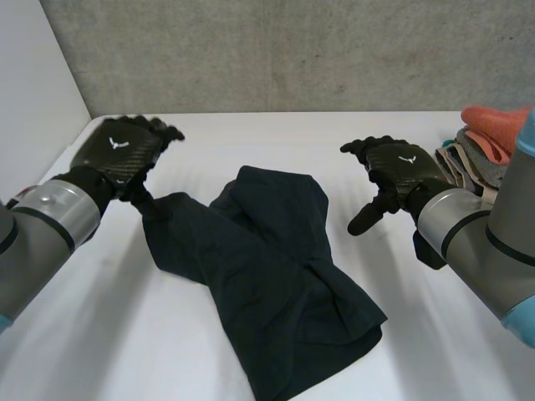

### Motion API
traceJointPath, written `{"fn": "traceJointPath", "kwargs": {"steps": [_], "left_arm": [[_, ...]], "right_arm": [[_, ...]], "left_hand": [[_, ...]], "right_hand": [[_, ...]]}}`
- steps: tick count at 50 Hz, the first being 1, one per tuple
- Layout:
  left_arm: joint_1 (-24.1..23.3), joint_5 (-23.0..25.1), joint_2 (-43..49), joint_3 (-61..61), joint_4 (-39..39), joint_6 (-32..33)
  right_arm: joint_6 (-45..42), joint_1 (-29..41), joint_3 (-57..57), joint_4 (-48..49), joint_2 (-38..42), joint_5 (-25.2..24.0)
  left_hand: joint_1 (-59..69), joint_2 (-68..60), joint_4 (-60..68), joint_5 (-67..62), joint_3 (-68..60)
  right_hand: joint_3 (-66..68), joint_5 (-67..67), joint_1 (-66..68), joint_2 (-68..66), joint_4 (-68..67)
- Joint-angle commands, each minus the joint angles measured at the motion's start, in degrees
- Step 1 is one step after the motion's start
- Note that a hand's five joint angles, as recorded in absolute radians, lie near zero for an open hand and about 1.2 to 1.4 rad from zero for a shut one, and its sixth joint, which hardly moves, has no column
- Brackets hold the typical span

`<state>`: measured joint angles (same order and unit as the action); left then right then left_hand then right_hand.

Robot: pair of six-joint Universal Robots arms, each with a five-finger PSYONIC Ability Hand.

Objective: Fold the laundry.

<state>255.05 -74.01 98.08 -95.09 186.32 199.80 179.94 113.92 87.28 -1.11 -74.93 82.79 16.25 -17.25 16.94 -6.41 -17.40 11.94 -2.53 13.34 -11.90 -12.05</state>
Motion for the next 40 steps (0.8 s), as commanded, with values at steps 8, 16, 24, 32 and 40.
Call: {"fn": "traceJointPath", "kwargs": {"steps": [8,16,24,32,40], "left_arm": [[2.29,5.54,21.36,12.56,-4.29,-0.64],[0.62,1.34,24.44,16.86,-2.81,1.72],[1.24,-12.65,20.59,31.34,14.48,4.82],[-5.95,-2.3,20.05,39.54,19.26,-6.86],[-15.18,7.37,24.26,33.32,15.76,-11.37]], "right_arm": [[-2.39,-0.81,1.84,1.02,1.72,-0.7],[-3.98,-1.95,2.02,1.55,1.72,-0.7],[-4.68,-2.04,1.49,1.64,1.37,-0.79],[-4.77,-2.3,1.67,2.25,0.93,-0.61],[-4.77,-3.79,1.32,2.34,0.84,-0.79]], "left_hand": [[22.01,-21.01,21.32,-21.85,-20.85],[63.75,-62.75,63.06,-63.59,-62.6],[63.75,-62.75,63.06,-63.59,-62.6],[63.75,-62.75,63.06,-63.59,-62.6],[63.75,-62.75,63.06,-63.59,-62.6]], "right_hand": [[-1.94,2.53,-3.34,1.9,2.05],[-1.94,2.53,-3.34,1.9,2.05],[-1.94,2.53,-3.34,1.9,2.05],[-1.94,2.53,-3.34,1.9,2.05],[-1.94,2.53,-3.34,1.9,2.05]]}}
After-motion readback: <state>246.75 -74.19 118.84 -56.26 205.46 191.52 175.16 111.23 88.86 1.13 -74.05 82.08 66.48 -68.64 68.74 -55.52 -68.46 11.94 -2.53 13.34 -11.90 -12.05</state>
